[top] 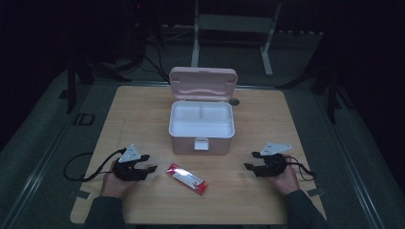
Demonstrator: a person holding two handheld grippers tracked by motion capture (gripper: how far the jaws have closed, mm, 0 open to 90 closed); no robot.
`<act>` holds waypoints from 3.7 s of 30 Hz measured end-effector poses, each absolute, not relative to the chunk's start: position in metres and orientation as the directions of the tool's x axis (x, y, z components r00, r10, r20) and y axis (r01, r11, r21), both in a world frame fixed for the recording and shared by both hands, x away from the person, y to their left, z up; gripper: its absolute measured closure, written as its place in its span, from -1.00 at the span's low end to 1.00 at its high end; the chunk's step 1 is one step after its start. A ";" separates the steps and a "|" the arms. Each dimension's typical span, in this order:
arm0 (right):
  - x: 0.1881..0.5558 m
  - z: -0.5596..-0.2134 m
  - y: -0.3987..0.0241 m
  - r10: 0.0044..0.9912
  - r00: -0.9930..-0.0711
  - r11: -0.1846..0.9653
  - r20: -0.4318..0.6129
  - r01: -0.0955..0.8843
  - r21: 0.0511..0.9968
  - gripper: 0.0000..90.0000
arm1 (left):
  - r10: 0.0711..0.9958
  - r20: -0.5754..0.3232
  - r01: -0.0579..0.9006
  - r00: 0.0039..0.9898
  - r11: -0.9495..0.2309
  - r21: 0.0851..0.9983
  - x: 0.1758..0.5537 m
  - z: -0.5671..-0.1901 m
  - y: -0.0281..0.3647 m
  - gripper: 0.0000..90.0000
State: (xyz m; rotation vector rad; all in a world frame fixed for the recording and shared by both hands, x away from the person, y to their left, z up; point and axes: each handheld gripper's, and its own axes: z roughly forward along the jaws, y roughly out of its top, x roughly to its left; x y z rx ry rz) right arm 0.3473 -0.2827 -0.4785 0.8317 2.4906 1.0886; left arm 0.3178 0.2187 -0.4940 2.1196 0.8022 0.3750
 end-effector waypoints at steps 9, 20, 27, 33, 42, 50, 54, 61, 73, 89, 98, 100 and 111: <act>0.333 -0.461 -0.267 0.590 -0.806 0.569 -0.057 0.364 0.737 -0.09 | 0.666 0.005 0.417 0.746 -0.473 0.776 0.312 -0.494 0.220 -0.01; 0.317 -0.448 -0.225 0.495 -0.863 0.669 -0.104 0.302 0.679 -0.13 | 0.670 0.025 0.400 0.742 -0.472 0.785 0.309 -0.493 0.220 -0.01; 0.314 -0.443 -0.191 0.442 -0.889 0.700 -0.117 0.260 0.665 -0.15 | 0.673 0.020 0.410 0.739 -0.472 0.781 0.309 -0.494 0.219 -0.02; 0.317 -0.443 -0.164 0.403 -0.907 0.724 -0.119 0.236 0.648 -0.13 | 0.675 0.019 0.412 0.737 -0.472 0.780 0.310 -0.493 0.218 -0.02; 0.323 -0.442 -0.128 0.373 -0.922 0.730 -0.100 0.226 0.645 -0.02 | 0.676 0.021 0.414 0.737 -0.475 0.777 0.310 -0.493 0.219 0.01; 0.322 -0.444 -0.096 0.327 -0.938 0.759 -0.116 0.187 0.624 -0.04 | 0.678 0.022 0.413 0.735 -0.474 0.777 0.309 -0.493 0.219 0.01; 0.322 -0.449 -0.089 0.309 -0.948 0.763 -0.081 0.196 0.616 -0.03 | 0.678 0.022 0.412 0.735 -0.473 0.779 0.309 -0.493 0.219 0.01; 0.321 -0.461 -0.081 0.317 -0.948 0.741 -0.026 0.230 0.631 -0.03 | 0.674 0.022 0.413 0.739 -0.478 0.775 0.310 -0.493 0.218 0.01; 0.322 -0.479 -0.073 0.315 -0.949 0.723 0.019 0.253 0.643 -0.06 | 0.672 0.024 0.415 0.740 -0.484 0.771 0.310 -0.494 0.218 0.01; 0.329 -0.483 -0.074 0.329 -0.944 0.746 -0.009 0.254 0.615 0.12 | 0.672 0.025 0.412 0.740 -0.483 0.773 0.310 -0.494 0.218 0.01; 0.326 -0.478 -0.099 0.364 -0.929 0.771 -0.068 0.259 0.582 0.14 | 0.673 0.022 0.413 0.739 -0.479 0.774 0.309 -0.494 0.218 0.02; 0.327 -0.478 -0.105 0.372 -0.926 0.767 -0.064 0.267 0.584 0.14 | 0.672 0.021 0.414 0.740 -0.480 0.774 0.310 -0.494 0.218 0.02; 0.323 -0.469 -0.186 0.506 -0.859 0.727 -0.075 0.378 0.574 0.14 | 0.671 0.021 0.415 0.741 -0.483 0.771 0.310 -0.494 0.218 0.03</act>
